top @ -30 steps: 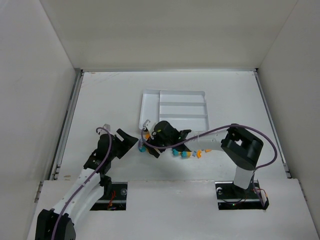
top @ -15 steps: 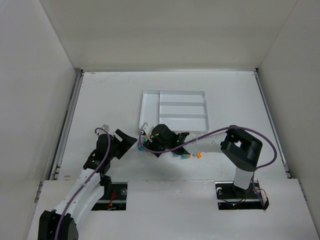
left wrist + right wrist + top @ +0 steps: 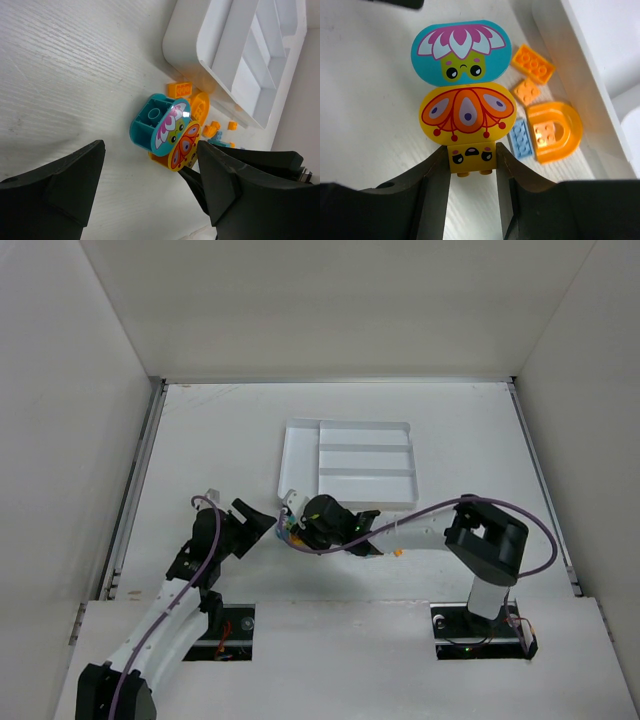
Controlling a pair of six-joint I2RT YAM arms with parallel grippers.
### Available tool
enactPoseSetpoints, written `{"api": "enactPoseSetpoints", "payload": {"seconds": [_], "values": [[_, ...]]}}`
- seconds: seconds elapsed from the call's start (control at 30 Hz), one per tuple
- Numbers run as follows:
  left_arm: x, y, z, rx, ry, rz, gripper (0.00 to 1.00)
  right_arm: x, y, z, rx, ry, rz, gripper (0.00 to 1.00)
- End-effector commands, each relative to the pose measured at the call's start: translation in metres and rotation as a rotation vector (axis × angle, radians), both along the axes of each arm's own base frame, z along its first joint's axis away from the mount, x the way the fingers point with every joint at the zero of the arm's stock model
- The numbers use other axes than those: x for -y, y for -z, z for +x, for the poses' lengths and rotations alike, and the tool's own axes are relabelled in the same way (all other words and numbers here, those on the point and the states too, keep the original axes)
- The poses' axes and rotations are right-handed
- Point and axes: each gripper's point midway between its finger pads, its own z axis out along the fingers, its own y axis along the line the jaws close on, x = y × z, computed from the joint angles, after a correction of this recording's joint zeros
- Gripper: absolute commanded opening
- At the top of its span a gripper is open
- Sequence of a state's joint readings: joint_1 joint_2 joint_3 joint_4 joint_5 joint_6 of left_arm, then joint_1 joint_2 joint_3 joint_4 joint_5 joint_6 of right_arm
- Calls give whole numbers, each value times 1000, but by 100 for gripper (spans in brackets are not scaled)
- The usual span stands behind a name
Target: Sort the legos into containers by color
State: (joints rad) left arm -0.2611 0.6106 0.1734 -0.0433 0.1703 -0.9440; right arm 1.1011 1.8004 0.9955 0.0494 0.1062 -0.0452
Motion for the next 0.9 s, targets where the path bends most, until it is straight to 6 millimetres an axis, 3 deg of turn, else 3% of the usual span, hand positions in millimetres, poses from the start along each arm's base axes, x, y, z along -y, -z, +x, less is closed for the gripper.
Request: {"api": "enactPoseSetpoints", "payload": {"seconds": [0.0,0.2,0.6,0.87], "values": [[13,-17,0,48,45,-71,73,0,-34,-2,42,25,93,21],[37,-61,0,164,131,-226,74,13,-54,-20,-2,42,211,21],[82,-72,-14,213,317,-240,74,16,-80,-48,-84,34,367,21],[92,-74,-16,229,362,-198,73,14,-96,-54,-88,29,416,21]]}}
